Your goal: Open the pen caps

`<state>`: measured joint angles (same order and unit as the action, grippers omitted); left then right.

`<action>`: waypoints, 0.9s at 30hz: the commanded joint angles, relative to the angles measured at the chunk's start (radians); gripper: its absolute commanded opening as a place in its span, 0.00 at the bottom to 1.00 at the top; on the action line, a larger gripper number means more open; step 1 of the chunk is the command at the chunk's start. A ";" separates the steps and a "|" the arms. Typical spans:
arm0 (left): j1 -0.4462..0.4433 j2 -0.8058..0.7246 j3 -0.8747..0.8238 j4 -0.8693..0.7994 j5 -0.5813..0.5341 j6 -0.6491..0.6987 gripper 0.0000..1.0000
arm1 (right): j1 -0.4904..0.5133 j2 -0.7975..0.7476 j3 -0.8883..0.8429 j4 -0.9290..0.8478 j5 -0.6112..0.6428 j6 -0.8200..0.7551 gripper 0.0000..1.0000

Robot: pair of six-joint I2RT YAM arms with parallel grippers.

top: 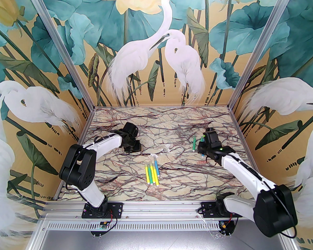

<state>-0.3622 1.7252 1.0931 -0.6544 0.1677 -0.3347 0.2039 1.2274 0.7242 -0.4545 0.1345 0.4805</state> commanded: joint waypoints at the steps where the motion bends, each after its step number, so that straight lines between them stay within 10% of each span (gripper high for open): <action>1: -0.008 0.038 0.028 -0.037 -0.058 0.029 0.00 | -0.057 0.027 -0.020 0.033 -0.014 -0.010 0.12; 27: -0.017 0.137 0.079 -0.090 -0.146 0.062 0.08 | -0.305 0.376 0.138 -0.007 -0.102 -0.025 0.14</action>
<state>-0.3737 1.8385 1.1549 -0.7193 0.0402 -0.2909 -0.0959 1.5894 0.8383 -0.4351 0.0471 0.4652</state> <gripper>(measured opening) 0.169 0.182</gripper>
